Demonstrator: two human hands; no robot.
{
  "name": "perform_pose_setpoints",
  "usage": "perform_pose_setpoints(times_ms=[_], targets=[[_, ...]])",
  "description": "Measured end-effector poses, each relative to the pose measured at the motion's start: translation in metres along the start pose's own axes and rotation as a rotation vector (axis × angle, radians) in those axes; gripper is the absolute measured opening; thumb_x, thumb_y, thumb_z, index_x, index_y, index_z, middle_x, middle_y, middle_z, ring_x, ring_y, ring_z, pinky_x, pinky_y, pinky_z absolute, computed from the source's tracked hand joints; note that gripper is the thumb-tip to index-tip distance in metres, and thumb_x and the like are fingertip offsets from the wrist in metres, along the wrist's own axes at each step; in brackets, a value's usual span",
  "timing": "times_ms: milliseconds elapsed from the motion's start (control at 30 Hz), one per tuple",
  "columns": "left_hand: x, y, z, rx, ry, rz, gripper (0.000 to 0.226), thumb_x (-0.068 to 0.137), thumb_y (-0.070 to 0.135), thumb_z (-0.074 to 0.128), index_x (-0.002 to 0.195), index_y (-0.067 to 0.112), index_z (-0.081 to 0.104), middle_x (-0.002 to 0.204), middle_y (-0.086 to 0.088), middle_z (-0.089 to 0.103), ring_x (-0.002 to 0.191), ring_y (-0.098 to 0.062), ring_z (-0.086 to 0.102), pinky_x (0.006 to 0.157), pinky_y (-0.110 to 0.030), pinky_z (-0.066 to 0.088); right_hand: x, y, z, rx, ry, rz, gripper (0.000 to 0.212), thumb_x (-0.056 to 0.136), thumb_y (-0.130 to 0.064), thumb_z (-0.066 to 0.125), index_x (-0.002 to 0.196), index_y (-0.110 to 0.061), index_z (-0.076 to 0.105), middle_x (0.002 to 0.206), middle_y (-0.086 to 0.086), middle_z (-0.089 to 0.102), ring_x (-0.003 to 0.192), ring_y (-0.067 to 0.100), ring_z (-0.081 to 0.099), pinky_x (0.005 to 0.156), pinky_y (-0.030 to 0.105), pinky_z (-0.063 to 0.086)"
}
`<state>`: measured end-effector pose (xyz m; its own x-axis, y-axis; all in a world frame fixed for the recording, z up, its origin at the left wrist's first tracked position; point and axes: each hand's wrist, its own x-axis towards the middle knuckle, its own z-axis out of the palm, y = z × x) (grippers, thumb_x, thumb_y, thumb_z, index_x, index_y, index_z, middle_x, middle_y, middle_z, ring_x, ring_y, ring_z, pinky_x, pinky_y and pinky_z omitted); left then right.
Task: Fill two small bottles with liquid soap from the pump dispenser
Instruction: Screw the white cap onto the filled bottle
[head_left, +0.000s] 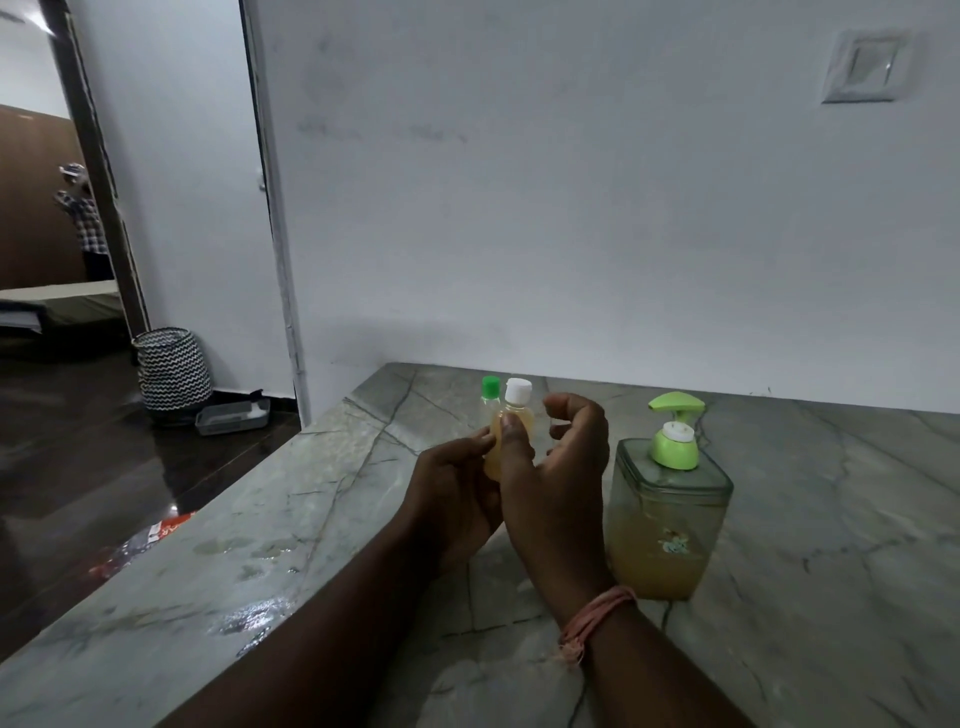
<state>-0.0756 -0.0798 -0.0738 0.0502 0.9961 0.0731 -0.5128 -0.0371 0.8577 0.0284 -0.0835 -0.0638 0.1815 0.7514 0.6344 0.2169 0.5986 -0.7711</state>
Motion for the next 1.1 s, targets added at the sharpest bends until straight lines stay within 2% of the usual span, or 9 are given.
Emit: perform_pose_setpoints(times_ms=[133, 333, 500, 567, 633, 767, 867, 967, 1100], targets=[[-0.002, -0.001, 0.001, 0.005, -0.073, -0.02, 0.044, 0.083, 0.028, 0.049, 0.117, 0.006, 0.066, 0.106, -0.02, 0.07, 0.091, -0.028, 0.069, 0.082, -0.037, 0.052, 0.0, 0.003, 0.002, 0.059, -0.089, 0.078, 0.049, 0.099, -0.04, 0.05, 0.146, -0.029, 0.037, 0.135, -0.011, 0.045, 0.126, 0.004, 0.041, 0.1, 0.027, 0.043], [-0.002, -0.003, 0.001, 0.048, -0.092, -0.078, 0.048, 0.086, 0.035, 0.048, 0.115, 0.0, 0.062, 0.098, -0.018, 0.061, 0.08, -0.026, 0.06, 0.071, -0.034, 0.044, 0.006, -0.005, -0.002, 0.261, -0.07, 0.187, 0.038, 0.105, -0.038, 0.039, 0.139, -0.028, 0.051, 0.131, -0.009, 0.058, 0.121, 0.007, 0.053, 0.104, 0.033, 0.045], [-0.001, -0.002, -0.002, 0.008, -0.124, -0.089, 0.055, 0.083, 0.033, 0.051, 0.125, -0.002, 0.056, 0.105, -0.02, 0.061, 0.082, -0.027, 0.061, 0.072, -0.034, 0.048, 0.013, -0.004, -0.002, 0.286, -0.018, 0.232, 0.017, 0.096, -0.028, 0.062, 0.112, -0.023, 0.063, 0.104, -0.004, 0.067, 0.096, 0.012, 0.063, 0.084, 0.035, 0.055], [-0.001, -0.002, -0.001, 0.013, -0.158, -0.077, 0.058, 0.083, 0.03, 0.054, 0.133, 0.0, 0.053, 0.116, -0.022, 0.062, 0.093, -0.03, 0.066, 0.079, -0.039, 0.054, 0.015, -0.001, -0.003, 0.291, 0.033, 0.245, 0.027, 0.086, -0.029, 0.075, 0.104, -0.019, 0.058, 0.098, 0.002, 0.063, 0.088, 0.015, 0.062, 0.077, 0.034, 0.055], [0.001, -0.004, 0.0, 0.024, -0.168, -0.073, 0.059, 0.085, 0.03, 0.05, 0.137, 0.003, 0.05, 0.118, -0.021, 0.064, 0.093, -0.029, 0.071, 0.075, -0.037, 0.059, 0.015, -0.001, -0.004, 0.304, 0.023, 0.256, 0.038, 0.082, -0.032, 0.079, 0.106, -0.019, 0.052, 0.098, 0.001, 0.057, 0.083, 0.011, 0.058, 0.073, 0.028, 0.053], [0.003, -0.005, -0.003, 0.045, -0.168, -0.113, 0.058, 0.086, 0.033, 0.047, 0.131, -0.004, 0.053, 0.108, -0.022, 0.061, 0.082, -0.027, 0.062, 0.068, -0.032, 0.049, 0.013, 0.003, -0.003, 0.364, -0.075, 0.282, 0.032, 0.096, -0.045, 0.058, 0.125, -0.031, 0.055, 0.11, -0.012, 0.06, 0.098, 0.006, 0.06, 0.085, 0.03, 0.052], [0.005, -0.005, -0.005, 0.051, -0.147, -0.129, 0.048, 0.084, 0.034, 0.046, 0.114, -0.001, 0.057, 0.086, -0.016, 0.065, 0.068, -0.023, 0.055, 0.064, -0.029, 0.039, 0.014, 0.005, -0.001, 0.368, -0.058, 0.286, 0.022, 0.102, -0.04, 0.045, 0.106, -0.036, 0.067, 0.095, -0.011, 0.065, 0.091, 0.02, 0.063, 0.072, 0.037, 0.05], [0.005, -0.005, -0.005, 0.053, -0.128, -0.135, 0.054, 0.082, 0.035, 0.05, 0.119, -0.003, 0.055, 0.093, -0.02, 0.063, 0.072, -0.025, 0.056, 0.07, -0.032, 0.039, 0.017, 0.005, -0.001, 0.342, -0.02, 0.316, 0.02, 0.1, -0.04, 0.052, 0.094, -0.032, 0.069, 0.084, -0.009, 0.064, 0.081, 0.02, 0.062, 0.069, 0.041, 0.052], [0.007, -0.008, -0.005, 0.067, -0.14, -0.135, 0.068, 0.079, 0.037, 0.059, 0.132, -0.004, 0.048, 0.116, -0.028, 0.05, 0.095, -0.035, 0.05, 0.094, -0.047, 0.031, 0.02, 0.007, -0.002, 0.275, -0.004, 0.339, 0.02, 0.101, -0.04, 0.05, 0.092, -0.029, 0.064, 0.086, -0.009, 0.063, 0.082, 0.014, 0.061, 0.08, 0.044, 0.056]])
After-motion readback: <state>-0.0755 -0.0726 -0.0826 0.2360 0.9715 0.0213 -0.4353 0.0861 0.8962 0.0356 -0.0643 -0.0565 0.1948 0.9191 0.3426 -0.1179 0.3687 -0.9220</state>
